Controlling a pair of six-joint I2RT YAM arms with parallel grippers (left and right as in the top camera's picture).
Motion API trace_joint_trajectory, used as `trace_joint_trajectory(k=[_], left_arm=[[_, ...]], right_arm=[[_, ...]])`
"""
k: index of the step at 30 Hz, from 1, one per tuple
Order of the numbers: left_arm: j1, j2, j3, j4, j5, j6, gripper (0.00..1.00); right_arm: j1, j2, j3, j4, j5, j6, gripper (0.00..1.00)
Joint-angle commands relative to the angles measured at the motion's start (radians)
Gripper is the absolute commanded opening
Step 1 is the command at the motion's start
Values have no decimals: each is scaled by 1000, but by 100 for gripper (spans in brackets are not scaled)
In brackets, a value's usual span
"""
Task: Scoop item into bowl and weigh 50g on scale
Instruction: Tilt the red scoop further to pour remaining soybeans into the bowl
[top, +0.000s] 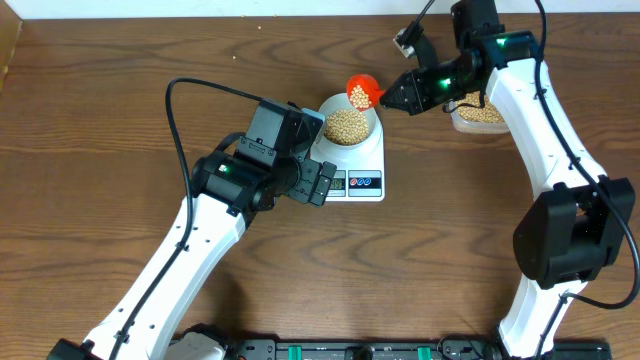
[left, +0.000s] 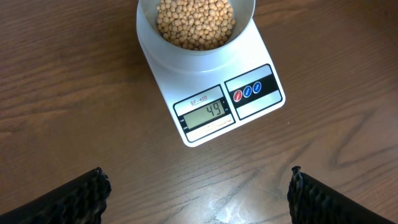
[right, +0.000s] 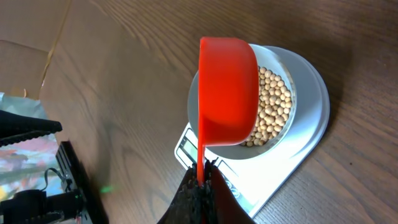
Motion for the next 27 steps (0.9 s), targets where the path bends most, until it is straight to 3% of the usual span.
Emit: trace_joint_trajectory(k=[1,14,27], left_arm=[[5,3,-8,0,-9,1,93],[5,3,-8,0,-9,1,94],[5,3,-8,0,-9,1,93]], right_arm=[[18,-23,20,-2,25,-5,1],[123,-23,20,-5,266,-4,1],[153,-23,20,-5,324,-32,1]])
